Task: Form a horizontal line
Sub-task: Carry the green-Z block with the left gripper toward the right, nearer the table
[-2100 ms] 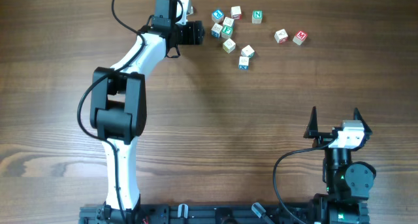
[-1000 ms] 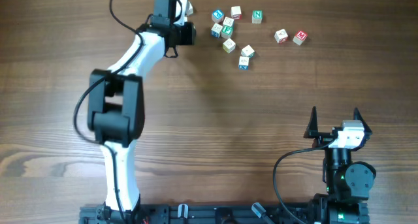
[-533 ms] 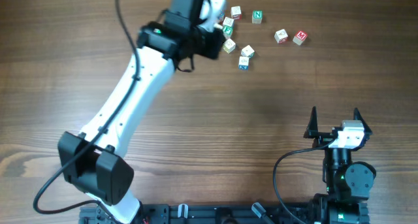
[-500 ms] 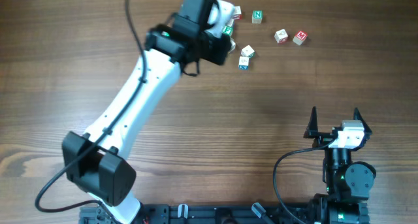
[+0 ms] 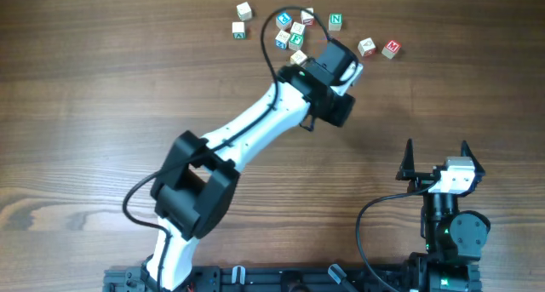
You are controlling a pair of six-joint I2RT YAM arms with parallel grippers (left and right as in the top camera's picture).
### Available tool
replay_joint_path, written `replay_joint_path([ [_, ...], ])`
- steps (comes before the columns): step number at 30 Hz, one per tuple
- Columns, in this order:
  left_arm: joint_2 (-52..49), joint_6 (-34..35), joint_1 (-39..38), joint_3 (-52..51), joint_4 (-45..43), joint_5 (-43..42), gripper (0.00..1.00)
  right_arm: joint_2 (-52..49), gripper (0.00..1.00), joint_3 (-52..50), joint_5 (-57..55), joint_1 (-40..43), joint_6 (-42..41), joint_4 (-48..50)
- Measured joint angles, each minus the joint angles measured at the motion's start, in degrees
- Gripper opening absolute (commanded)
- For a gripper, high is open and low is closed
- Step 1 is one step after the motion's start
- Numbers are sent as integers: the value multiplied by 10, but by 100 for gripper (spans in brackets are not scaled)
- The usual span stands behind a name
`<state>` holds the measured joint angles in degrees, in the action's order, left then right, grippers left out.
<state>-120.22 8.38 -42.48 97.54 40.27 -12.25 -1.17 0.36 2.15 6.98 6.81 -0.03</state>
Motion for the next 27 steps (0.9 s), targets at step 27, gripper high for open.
replay_joint_path([
  [27,-8,409,-100,-100,-65,111,47,0,100,0,0,0,0,0],
])
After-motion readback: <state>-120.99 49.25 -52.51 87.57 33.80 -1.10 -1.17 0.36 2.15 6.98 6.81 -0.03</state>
